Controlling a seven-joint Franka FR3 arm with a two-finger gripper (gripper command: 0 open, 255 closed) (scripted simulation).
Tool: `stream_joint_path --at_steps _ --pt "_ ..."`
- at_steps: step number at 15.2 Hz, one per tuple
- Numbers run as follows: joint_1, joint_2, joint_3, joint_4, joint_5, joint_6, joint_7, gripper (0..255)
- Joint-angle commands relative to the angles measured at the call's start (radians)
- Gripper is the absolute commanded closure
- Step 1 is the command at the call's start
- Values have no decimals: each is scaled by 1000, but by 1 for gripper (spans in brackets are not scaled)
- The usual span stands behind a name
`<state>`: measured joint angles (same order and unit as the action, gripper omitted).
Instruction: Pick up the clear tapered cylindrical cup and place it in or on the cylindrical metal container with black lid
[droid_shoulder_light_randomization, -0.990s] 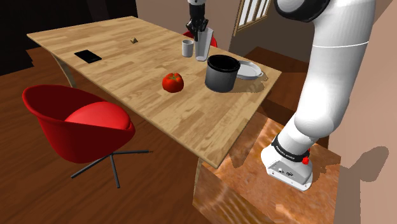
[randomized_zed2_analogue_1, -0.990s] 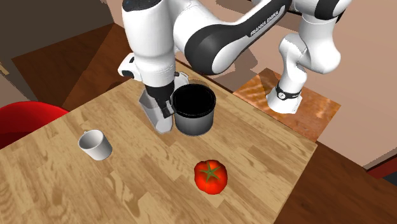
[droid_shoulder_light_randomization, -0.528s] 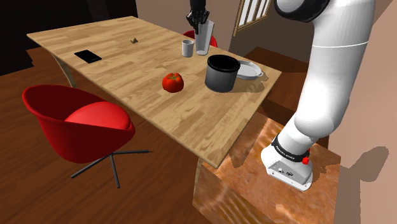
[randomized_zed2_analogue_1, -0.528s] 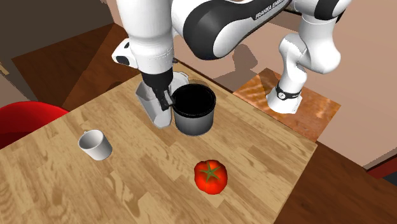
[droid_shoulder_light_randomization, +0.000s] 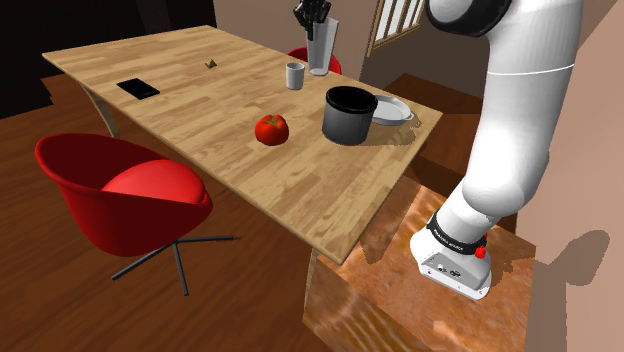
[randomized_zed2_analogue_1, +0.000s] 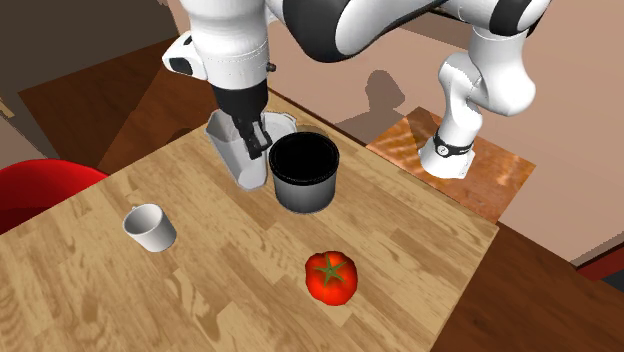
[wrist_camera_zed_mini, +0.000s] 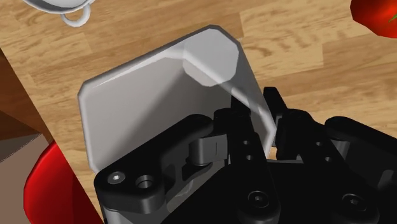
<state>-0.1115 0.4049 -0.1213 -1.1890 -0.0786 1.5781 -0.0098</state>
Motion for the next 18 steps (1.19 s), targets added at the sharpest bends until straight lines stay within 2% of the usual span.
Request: stream_joint_path --at_steps 1,7,12,18 --pt "-1 6 0 38 1 -31 -3 255" --pt "-6 52 -1 190 6 -138 -15 255" --pt "2 -201 -9 -126 -22 -72 -21 255" --pt "0 -439 -15 -364 -53 -69 -33 255"
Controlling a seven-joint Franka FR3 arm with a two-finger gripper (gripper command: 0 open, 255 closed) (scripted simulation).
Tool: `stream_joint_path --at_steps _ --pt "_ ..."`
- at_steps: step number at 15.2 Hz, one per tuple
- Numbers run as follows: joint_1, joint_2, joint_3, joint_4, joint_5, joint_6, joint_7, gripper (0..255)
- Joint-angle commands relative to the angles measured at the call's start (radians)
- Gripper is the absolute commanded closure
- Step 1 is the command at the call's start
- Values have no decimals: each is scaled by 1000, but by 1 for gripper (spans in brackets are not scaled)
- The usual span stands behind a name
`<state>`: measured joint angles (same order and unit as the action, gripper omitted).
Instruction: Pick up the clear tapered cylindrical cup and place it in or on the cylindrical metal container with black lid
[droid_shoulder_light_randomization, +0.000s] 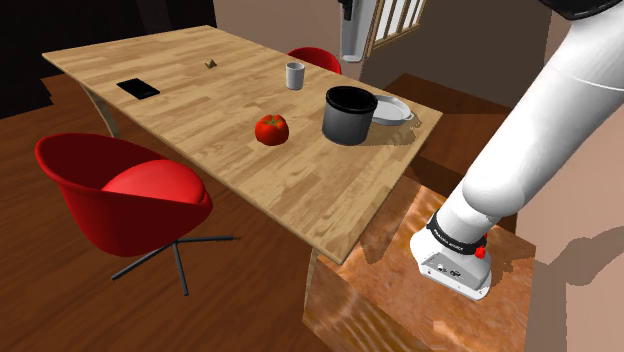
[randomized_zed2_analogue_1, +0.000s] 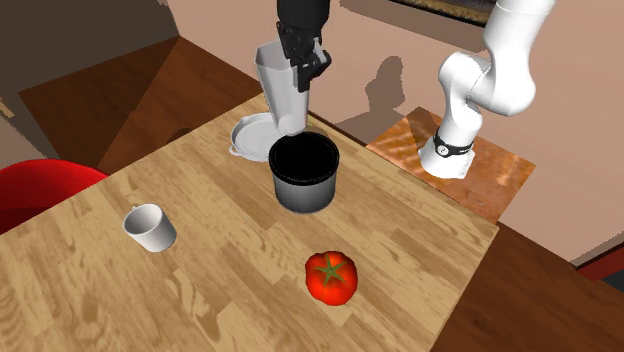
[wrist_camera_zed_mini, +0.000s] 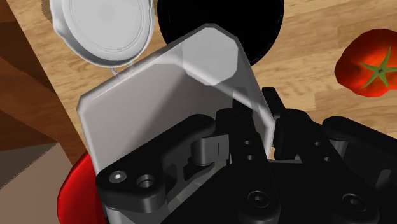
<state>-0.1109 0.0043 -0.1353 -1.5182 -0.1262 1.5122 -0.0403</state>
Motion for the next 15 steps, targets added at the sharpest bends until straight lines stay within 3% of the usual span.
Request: stream_joint_path --at_steps 1,15 --pt "-2 -75 -2 -66 -10 -8 -6 255" --pt "-5 -154 -5 -319 -22 166 15 255"
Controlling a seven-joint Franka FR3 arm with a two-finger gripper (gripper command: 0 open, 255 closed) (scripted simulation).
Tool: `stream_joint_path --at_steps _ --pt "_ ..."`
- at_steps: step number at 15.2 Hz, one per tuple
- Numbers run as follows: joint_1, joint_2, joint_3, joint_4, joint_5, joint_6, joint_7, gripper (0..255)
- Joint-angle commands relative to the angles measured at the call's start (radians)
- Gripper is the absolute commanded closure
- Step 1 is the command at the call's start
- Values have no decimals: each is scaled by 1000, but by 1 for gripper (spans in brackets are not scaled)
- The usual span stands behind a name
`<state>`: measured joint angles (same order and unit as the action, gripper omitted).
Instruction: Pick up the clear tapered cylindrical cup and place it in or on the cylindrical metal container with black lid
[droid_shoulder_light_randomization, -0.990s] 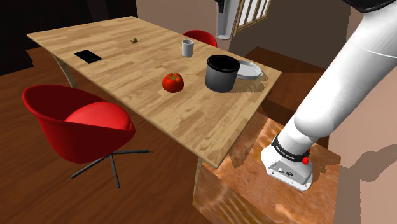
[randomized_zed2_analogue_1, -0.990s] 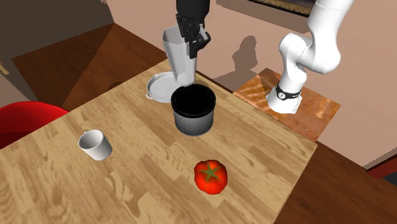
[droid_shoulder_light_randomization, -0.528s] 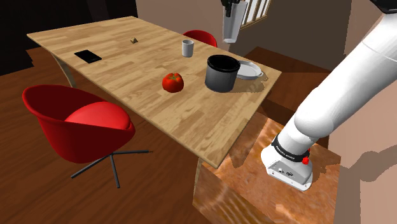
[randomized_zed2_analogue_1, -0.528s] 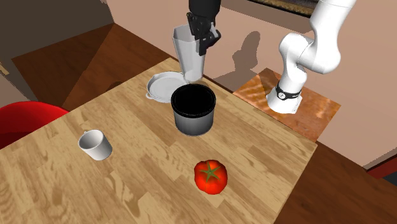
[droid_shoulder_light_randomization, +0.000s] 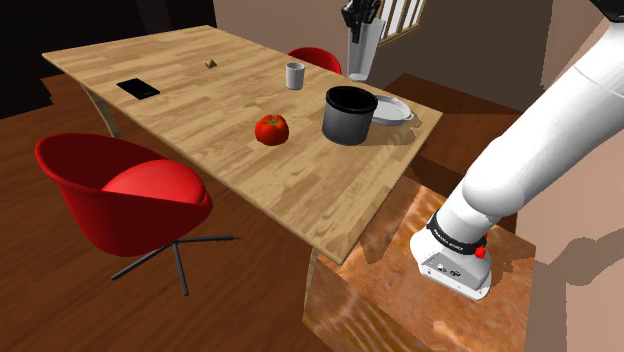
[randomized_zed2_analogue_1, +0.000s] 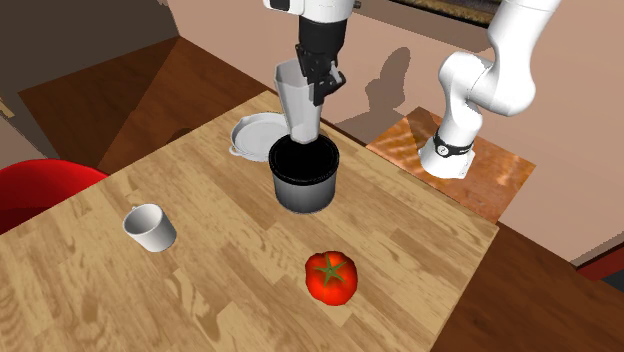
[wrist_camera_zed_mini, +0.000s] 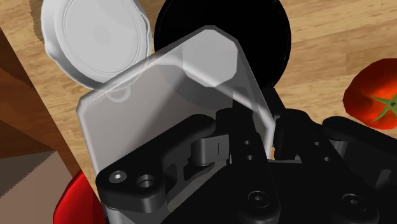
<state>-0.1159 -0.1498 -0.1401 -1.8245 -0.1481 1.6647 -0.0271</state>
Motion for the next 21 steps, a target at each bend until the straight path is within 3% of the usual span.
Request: stream_joint_path --at_steps 1,11,19,20,21 --pt "0 -2 0 -28 -1 27 4 255" --pt "-2 -4 -3 -161 -5 157 19 255" --pt "-2 -4 -3 -161 -5 157 19 255" --pt "-2 -4 -3 -161 -5 157 19 0" --pt "-2 -4 -3 -161 -5 157 19 0"
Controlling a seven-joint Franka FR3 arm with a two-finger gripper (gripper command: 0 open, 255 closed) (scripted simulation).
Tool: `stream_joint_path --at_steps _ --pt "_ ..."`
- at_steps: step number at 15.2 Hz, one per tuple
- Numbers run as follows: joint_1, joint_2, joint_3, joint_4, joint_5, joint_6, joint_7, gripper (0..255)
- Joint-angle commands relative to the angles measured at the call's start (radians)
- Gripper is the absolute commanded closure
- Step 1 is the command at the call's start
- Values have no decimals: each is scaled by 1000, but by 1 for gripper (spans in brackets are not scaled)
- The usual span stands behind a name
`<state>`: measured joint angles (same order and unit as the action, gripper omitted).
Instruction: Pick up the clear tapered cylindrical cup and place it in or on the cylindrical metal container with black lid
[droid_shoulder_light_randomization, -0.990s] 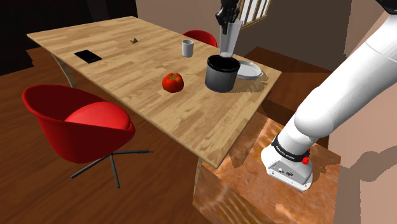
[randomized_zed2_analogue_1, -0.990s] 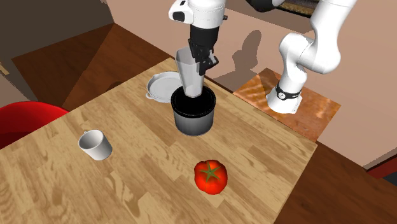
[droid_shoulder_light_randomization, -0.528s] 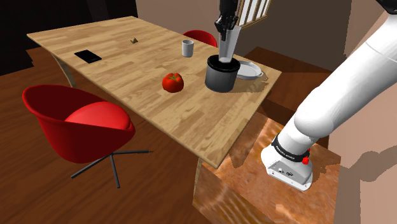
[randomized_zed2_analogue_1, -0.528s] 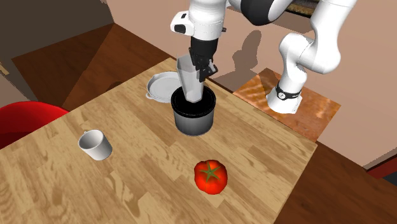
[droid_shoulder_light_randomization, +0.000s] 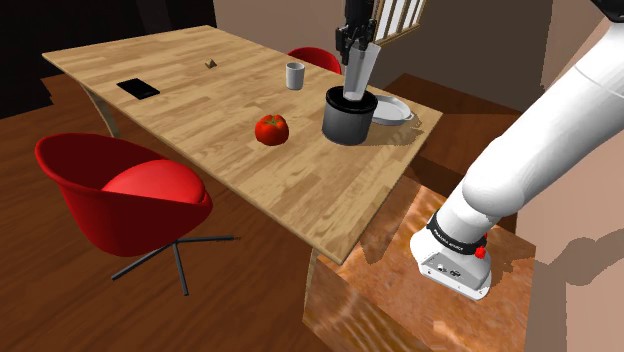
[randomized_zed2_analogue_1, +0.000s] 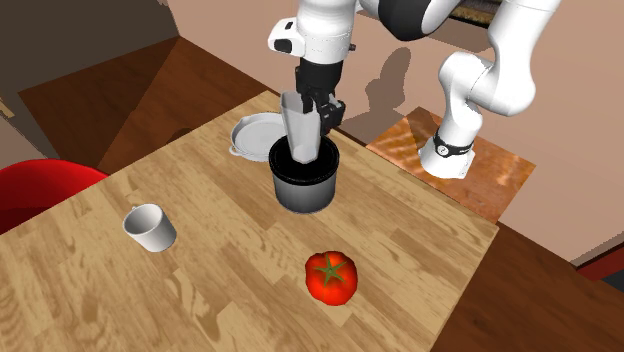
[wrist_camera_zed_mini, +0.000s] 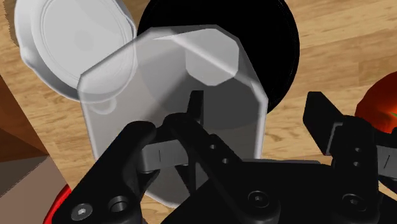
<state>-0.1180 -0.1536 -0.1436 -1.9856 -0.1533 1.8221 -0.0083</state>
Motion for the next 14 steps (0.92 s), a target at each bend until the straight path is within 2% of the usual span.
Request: stream_joint_path --at_steps 1,4,8,14 --pt "0 0 0 0 0 0 0 0" --pt "0 0 0 0 0 0 0 0" --pt "7 3 10 130 6 -127 -3 0" --pt "7 3 10 130 6 -127 -3 0"
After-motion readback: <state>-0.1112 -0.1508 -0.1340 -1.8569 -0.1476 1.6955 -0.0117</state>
